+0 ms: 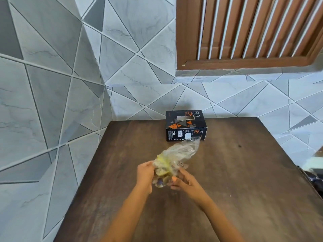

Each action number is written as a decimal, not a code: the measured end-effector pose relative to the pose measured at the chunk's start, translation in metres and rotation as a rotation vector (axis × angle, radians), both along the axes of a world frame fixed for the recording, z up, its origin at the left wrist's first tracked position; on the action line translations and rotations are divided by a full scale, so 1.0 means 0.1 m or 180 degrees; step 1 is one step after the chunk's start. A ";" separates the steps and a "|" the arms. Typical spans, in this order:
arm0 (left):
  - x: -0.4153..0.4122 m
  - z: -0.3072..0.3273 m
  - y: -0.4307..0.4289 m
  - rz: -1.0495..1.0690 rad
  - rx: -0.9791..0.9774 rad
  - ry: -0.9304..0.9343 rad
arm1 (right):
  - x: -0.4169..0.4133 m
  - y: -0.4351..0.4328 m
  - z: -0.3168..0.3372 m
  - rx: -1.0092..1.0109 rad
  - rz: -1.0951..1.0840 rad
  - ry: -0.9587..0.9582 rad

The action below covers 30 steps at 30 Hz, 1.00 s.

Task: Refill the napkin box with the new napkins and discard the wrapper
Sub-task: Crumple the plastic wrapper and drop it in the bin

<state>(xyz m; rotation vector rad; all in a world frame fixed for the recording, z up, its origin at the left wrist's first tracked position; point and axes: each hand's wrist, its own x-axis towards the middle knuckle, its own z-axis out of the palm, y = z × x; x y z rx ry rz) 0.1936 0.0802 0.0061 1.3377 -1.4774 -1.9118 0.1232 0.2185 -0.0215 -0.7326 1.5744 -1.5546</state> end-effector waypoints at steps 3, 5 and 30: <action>-0.04 0.03 0.16 -0.0461 -0.0920 -0.0256 | -0.01 -0.06 0.07 -0.0134 -0.0130 0.0188; -0.06 0.04 0.27 -0.1066 -0.1547 -0.0508 | -0.07 -0.08 0.09 -0.0248 -0.0448 0.0308; 0.04 0.16 0.34 -0.2368 -0.0905 0.0640 | -0.28 0.05 0.28 -0.0179 -0.1237 -0.0872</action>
